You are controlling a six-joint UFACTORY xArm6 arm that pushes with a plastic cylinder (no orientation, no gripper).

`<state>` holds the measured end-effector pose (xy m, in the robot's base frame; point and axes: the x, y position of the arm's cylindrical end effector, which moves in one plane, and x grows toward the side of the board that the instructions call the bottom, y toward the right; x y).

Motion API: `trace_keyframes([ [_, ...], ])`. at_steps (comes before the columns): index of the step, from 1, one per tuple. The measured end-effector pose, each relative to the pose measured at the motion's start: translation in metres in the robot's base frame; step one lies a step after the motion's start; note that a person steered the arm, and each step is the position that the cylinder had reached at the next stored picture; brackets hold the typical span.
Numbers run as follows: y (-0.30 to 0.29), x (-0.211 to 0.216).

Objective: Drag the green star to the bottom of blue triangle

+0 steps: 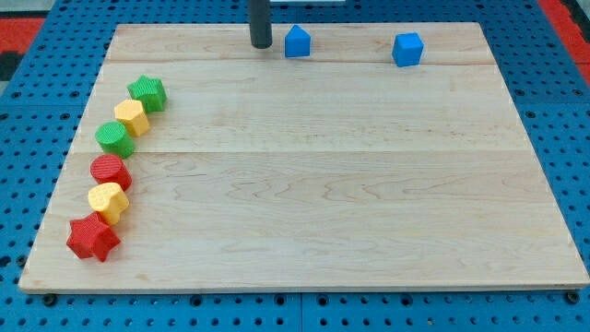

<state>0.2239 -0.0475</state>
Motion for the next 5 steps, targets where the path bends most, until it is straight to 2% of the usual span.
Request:
trace_keyframes([
  [1, 0.052, 0.011],
  [2, 0.140, 0.017],
  [3, 0.108, 0.025],
  [4, 0.008, 0.028],
  [5, -0.119, 0.041],
])
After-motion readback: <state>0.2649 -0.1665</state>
